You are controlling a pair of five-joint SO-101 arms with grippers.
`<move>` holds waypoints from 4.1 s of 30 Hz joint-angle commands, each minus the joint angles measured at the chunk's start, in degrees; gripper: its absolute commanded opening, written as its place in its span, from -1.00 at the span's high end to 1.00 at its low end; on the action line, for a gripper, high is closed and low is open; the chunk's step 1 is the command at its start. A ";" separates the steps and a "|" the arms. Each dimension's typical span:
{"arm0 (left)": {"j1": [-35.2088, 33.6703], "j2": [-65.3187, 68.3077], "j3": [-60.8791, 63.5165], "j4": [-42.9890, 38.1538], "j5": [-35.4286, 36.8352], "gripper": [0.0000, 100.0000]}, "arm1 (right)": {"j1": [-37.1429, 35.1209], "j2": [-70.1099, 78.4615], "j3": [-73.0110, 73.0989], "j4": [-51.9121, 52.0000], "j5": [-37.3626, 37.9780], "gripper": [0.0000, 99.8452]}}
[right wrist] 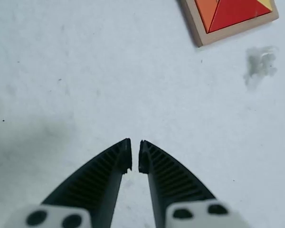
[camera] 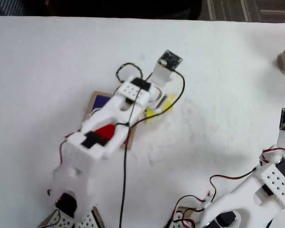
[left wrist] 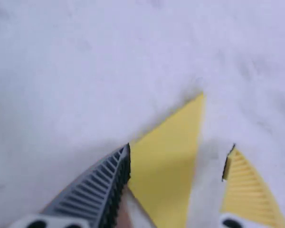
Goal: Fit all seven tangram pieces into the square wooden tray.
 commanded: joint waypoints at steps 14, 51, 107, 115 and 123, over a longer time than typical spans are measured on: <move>-1.54 31.69 -60.66 34.90 2.90 0.36 | 0.04 -0.92 -0.44 0.04 1.05 0.93; -3.74 7.96 -15.47 35.25 5.45 0.52 | 1.01 -0.57 -0.53 -1.63 3.69 0.93; -9.98 -59.38 63.74 7.74 -4.48 0.86 | 0.57 -1.01 0.44 -1.71 4.92 0.93; -19.03 -73.10 76.92 3.16 -10.81 0.86 | 0.57 -1.01 0.35 -1.71 4.92 0.93; -20.70 -74.42 76.22 0.97 -10.37 0.86 | 0.57 -1.01 0.35 -1.71 4.92 0.93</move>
